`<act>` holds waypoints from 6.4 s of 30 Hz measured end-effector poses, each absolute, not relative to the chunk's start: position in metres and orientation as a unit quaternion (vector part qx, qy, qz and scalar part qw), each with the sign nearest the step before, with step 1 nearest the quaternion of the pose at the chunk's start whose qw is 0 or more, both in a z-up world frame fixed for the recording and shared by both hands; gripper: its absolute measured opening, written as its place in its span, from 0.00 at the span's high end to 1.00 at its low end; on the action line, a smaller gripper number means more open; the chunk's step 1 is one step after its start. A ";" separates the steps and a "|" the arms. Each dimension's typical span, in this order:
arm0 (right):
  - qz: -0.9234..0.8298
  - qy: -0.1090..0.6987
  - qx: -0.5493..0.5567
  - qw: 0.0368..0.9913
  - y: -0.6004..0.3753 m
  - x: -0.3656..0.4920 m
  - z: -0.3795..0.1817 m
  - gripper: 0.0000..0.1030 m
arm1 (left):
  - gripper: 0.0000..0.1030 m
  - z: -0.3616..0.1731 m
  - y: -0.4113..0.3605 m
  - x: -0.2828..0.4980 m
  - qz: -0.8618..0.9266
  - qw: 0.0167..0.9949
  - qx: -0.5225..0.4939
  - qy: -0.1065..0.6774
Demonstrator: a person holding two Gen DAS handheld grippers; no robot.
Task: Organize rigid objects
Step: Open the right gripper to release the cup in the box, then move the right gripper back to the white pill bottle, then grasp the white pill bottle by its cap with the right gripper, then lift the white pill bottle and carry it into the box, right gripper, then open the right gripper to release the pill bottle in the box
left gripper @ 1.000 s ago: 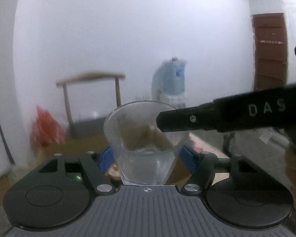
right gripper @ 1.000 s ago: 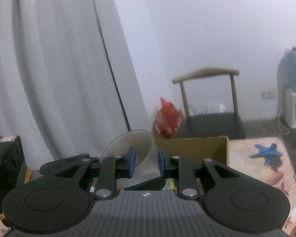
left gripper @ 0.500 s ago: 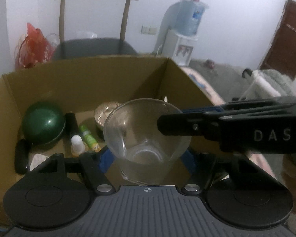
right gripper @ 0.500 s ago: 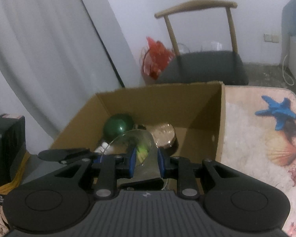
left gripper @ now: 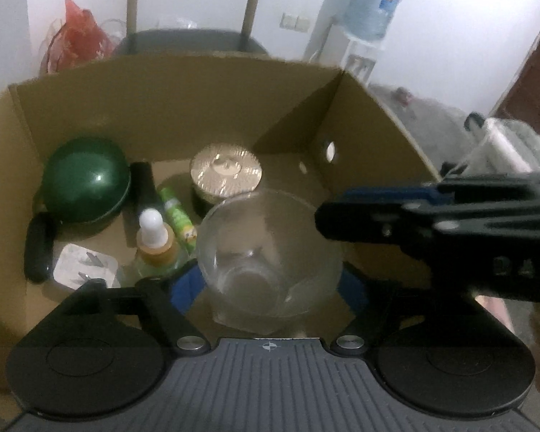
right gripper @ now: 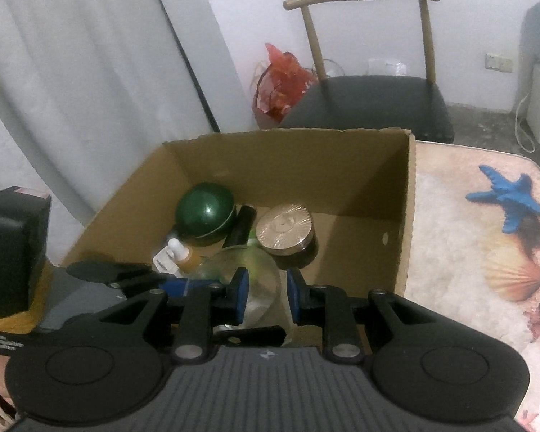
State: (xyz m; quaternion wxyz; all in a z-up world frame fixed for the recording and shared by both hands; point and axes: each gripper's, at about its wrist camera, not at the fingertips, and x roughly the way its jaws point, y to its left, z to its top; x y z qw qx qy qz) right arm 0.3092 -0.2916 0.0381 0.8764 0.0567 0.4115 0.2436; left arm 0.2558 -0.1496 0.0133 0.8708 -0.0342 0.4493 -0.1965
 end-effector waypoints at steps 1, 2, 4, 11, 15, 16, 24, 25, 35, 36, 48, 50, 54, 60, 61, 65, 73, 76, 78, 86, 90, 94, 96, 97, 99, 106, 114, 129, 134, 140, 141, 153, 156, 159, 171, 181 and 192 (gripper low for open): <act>0.240 0.409 0.055 0.878 -0.292 0.308 0.040 0.75 | 0.10 0.017 -0.148 0.253 -0.200 0.872 -0.039 0.446; 0.238 0.407 0.056 0.880 -0.293 0.306 0.041 0.75 | 0.07 0.021 -0.148 0.250 -0.204 0.873 -0.043 0.442; 0.236 0.401 0.066 0.883 -0.297 0.304 0.044 0.75 | 0.04 0.027 -0.149 0.243 -0.208 0.877 -0.042 0.431; 0.245 0.336 0.134 0.899 -0.321 0.263 0.075 0.75 | 0.03 0.056 -0.135 0.191 -0.229 0.898 -0.059 0.371; 0.264 0.272 0.186 0.907 -0.337 0.216 0.095 0.74 | 0.00 0.079 -0.113 0.141 -0.248 0.920 -0.055 0.299; 0.271 0.256 0.198 0.907 -0.340 0.202 0.098 0.74 | 0.00 0.083 -0.105 0.124 -0.255 0.926 -0.049 0.273; 0.318 0.228 0.222 0.893 -0.313 0.152 0.092 0.47 | 0.00 0.078 -0.042 0.064 -0.192 0.955 -0.042 0.223; 0.324 0.234 0.217 0.891 -0.304 0.152 0.090 0.47 | 0.00 0.074 -0.034 0.061 -0.174 0.958 -0.043 0.223; 0.357 0.321 0.149 0.864 -0.197 0.192 0.053 0.47 | 0.02 0.020 -0.017 0.113 -0.073 0.951 -0.020 0.301; 0.354 0.328 0.143 0.864 -0.187 0.189 0.046 0.47 | 0.02 0.016 -0.018 0.118 -0.070 0.951 -0.018 0.302; 0.346 0.387 0.174 0.837 -0.148 0.221 0.018 0.47 | 0.26 0.004 -0.014 0.128 -0.074 0.949 -0.026 0.305; 0.344 0.391 0.178 0.835 -0.148 0.223 0.016 0.47 | 0.29 0.002 -0.014 0.129 -0.072 0.949 -0.028 0.306; 0.343 0.396 0.185 0.832 -0.147 0.226 0.014 0.52 | 0.40 0.001 -0.014 0.130 -0.070 0.949 -0.029 0.307; 0.348 0.390 0.185 0.832 -0.147 0.224 0.016 0.57 | 0.48 0.002 -0.019 0.129 -0.064 0.950 -0.024 0.304; 0.348 0.390 0.186 0.832 -0.148 0.222 0.017 0.58 | 0.48 0.003 -0.019 0.127 -0.066 0.950 -0.025 0.304; 0.347 0.387 0.186 0.834 -0.154 0.215 0.021 0.58 | 0.48 0.008 -0.027 0.116 -0.077 0.951 -0.014 0.298; 0.321 0.370 0.197 0.850 -0.190 0.178 0.030 0.58 | 0.48 0.016 -0.057 0.089 -0.136 0.948 -0.002 0.286; 0.297 0.358 0.208 0.861 -0.213 0.161 0.031 0.58 | 0.48 0.015 -0.074 0.081 -0.173 0.944 0.010 0.280; 0.278 0.351 0.218 0.867 -0.227 0.151 0.030 0.58 | 0.48 0.013 -0.085 0.078 -0.197 0.941 0.018 0.275; 0.254 0.341 0.243 0.872 -0.254 0.138 0.020 0.58 | 0.49 0.008 -0.130 0.056 -0.251 0.935 0.085 0.237; 0.252 0.339 0.261 0.868 -0.267 0.142 0.014 0.58 | 0.49 0.007 -0.130 0.057 -0.240 0.936 0.087 0.241; 0.260 0.320 0.285 0.865 -0.280 0.142 0.014 0.58 | 0.48 0.006 -0.127 0.054 -0.233 0.937 0.089 0.243; 0.254 0.315 0.291 0.867 -0.287 0.143 0.014 0.58 | 0.48 0.007 -0.128 0.054 -0.230 0.938 0.092 0.244; 0.250 0.314 0.296 0.867 -0.291 0.143 0.013 0.58 | 0.48 0.007 -0.128 0.054 -0.230 0.938 0.093 0.244; 0.245 0.314 0.302 0.866 -0.296 0.145 0.011 0.57 | 0.47 0.006 -0.128 0.053 -0.228 0.938 0.095 0.243; 0.259 0.325 0.298 0.859 -0.297 0.141 0.007 0.49 | 0.40 -0.001 -0.130 0.059 -0.225 0.934 0.104 0.258; 0.259 0.322 0.296 0.861 -0.299 0.141 0.008 0.49 | 0.12 0.000 -0.126 0.057 -0.235 0.934 0.104 0.248; 0.260 0.340 0.309 0.850 -0.295 0.148 -0.008 0.50 | 0.48 -0.006 -0.126 0.065 -0.246 0.928 0.089 0.265; 0.268 0.333 0.318 0.846 -0.297 0.147 -0.011 0.53 | 0.49 -0.005 -0.126 0.063 -0.242 0.929 0.087 0.265; 0.273 0.316 0.315 0.853 -0.301 0.138 0.001 0.53 | 0.49 0.008 -0.131 0.055 -0.242 0.933 0.097 0.247; 0.275 0.309 0.313 0.855 -0.303 0.137 0.006 0.53 | 0.49 0.013 -0.132 0.052 -0.242 0.935 0.100 0.241; 0.306 0.180 0.204 0.912 -0.314 0.141 0.124 0.53 | 0.49 0.113 -0.161 0.073 -0.238 0.956 0.128 0.113; 0.301 0.161 0.176 0.923 -0.320 0.162 0.147 0.53 | 0.49 0.129 -0.171 0.100 -0.242 0.958 0.112 0.102; 0.294 0.169 0.175 0.925 -0.328 0.193 0.156 0.53 | 0.49 0.133 -0.182 0.131 -0.247 0.957 0.104 0.110; 0.262 0.298 0.209 0.894 -0.363 0.308 0.081 0.53 | 0.49 0.067 -0.218 0.235 -0.250 0.925 0.078 0.275; 0.249 0.358 0.187 0.880 -0.357 0.338 0.042 0.52 | 0.48 0.033 -0.222 0.252 -0.238 0.899 0.098 0.354; 0.235 0.366 0.160 0.886 -0.353 0.336 0.043 0.52 | 0.43 0.041 -0.230 0.253 -0.238 0.898 0.111 0.353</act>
